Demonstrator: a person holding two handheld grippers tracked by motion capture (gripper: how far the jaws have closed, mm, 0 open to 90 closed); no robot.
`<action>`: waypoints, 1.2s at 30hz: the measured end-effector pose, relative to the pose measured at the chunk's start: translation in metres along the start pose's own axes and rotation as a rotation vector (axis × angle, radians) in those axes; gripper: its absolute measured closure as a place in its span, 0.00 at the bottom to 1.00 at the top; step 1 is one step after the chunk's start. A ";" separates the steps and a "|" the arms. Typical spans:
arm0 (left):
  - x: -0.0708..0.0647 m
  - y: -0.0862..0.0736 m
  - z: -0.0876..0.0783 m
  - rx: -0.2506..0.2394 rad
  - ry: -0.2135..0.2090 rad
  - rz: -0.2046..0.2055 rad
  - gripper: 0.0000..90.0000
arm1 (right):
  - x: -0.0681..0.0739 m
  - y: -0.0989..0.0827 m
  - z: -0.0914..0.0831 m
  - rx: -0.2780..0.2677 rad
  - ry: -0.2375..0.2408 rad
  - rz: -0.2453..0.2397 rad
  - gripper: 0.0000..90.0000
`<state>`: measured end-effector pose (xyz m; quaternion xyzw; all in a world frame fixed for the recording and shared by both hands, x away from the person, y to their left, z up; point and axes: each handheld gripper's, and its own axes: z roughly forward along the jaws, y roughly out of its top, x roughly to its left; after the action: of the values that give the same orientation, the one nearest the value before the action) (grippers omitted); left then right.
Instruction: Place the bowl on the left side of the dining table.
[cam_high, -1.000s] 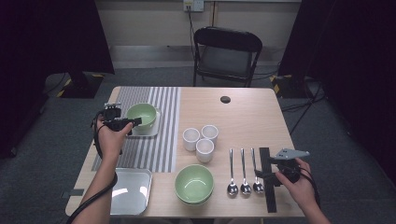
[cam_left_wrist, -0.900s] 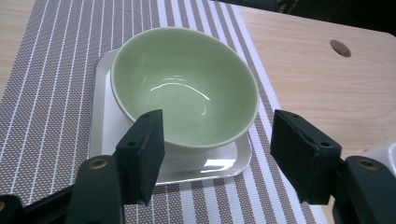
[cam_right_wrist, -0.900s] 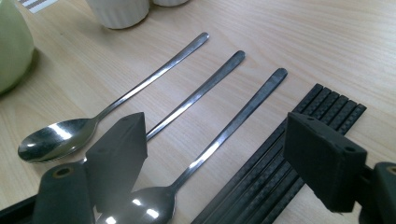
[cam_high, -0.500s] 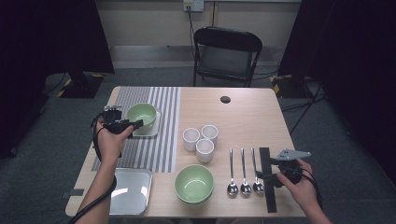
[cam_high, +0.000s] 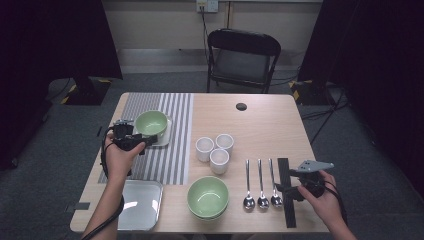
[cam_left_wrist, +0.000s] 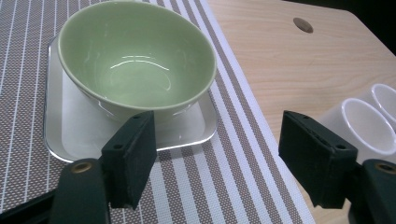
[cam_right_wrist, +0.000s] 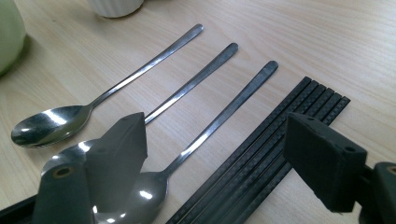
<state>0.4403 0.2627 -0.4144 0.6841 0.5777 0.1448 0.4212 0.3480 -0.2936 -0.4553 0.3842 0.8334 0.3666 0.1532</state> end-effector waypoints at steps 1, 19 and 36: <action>0.000 -0.001 -0.001 0.001 -0.001 0.008 0.29 | 0.000 0.000 0.000 0.000 0.001 0.000 0.23; -0.006 -0.029 -0.014 0.021 -0.040 0.055 0.21 | 0.005 -0.001 0.001 0.004 0.021 -0.007 0.23; -0.012 -0.043 -0.018 0.041 -0.071 0.047 0.21 | 0.007 -0.004 0.000 0.034 0.033 -0.025 0.23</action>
<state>0.3961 0.2586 -0.4319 0.7106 0.5491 0.1183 0.4238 0.3408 -0.2899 -0.4581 0.3704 0.8467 0.3566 0.1373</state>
